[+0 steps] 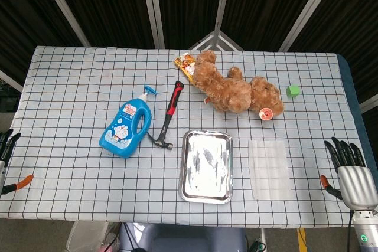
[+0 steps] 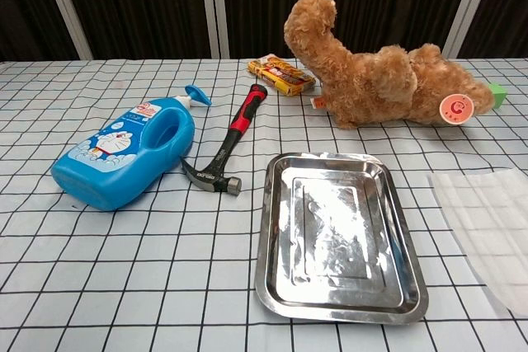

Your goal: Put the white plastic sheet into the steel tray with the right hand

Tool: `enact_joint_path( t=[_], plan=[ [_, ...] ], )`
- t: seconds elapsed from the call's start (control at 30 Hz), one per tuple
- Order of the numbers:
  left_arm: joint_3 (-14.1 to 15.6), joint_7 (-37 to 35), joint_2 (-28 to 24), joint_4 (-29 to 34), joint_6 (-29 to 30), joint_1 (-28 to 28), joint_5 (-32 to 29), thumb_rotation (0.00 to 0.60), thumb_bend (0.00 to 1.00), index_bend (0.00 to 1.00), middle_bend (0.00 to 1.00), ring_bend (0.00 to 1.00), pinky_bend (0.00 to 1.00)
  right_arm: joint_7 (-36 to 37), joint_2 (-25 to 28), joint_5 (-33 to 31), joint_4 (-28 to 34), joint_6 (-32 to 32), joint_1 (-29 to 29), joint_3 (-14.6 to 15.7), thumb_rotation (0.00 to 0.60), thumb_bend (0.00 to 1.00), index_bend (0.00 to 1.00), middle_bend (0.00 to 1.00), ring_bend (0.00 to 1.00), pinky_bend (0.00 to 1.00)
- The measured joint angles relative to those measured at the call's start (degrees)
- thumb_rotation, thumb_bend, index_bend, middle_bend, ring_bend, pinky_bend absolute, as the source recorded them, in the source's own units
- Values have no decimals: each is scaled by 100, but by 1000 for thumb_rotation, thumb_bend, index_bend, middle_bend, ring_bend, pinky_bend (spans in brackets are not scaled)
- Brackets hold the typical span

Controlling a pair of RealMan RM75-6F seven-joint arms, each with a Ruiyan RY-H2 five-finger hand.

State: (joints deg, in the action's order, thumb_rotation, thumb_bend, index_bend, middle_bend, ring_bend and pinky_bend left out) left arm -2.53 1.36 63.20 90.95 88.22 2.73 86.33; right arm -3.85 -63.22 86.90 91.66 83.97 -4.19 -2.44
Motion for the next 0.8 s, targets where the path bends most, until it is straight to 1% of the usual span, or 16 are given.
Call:
enact_joint_path(
  t=[0.23, 0.33, 0.43, 0.6, 0.8],
  plan=[
    [-2, -11, -5, 2, 12, -4, 5, 600, 0, 0, 0, 0, 0, -25, -1, 47, 6, -4, 2, 32, 600, 393, 0, 0, 0, 0],
    [0, -6, -6, -1, 26, -6, 20, 600, 0, 0, 0, 0, 0, -45, -7, 131, 22, -19, 0, 86, 600, 390, 0, 0, 0, 0],
    [3, 2, 3, -6, 15, -4, 18, 600, 0, 0, 0, 0, 0, -120, -17, 299, 25, -70, -17, 189, 600, 363, 0, 0, 0, 0],
    [-6, 9, 6, -8, -21, 10, -16, 600, 0, 0, 0, 0, 0, -460, -57, 549, 30, -354, -70, 449, 600, 356, 0, 0, 0, 0],
    [-3, -17, -2, 5, 14, -11, -10, 600, 0, 0, 0, 0, 0, -1169, -278, 542, 14, -650, -103, 586, 600, 357, 0, 0, 0, 0]
  ],
)
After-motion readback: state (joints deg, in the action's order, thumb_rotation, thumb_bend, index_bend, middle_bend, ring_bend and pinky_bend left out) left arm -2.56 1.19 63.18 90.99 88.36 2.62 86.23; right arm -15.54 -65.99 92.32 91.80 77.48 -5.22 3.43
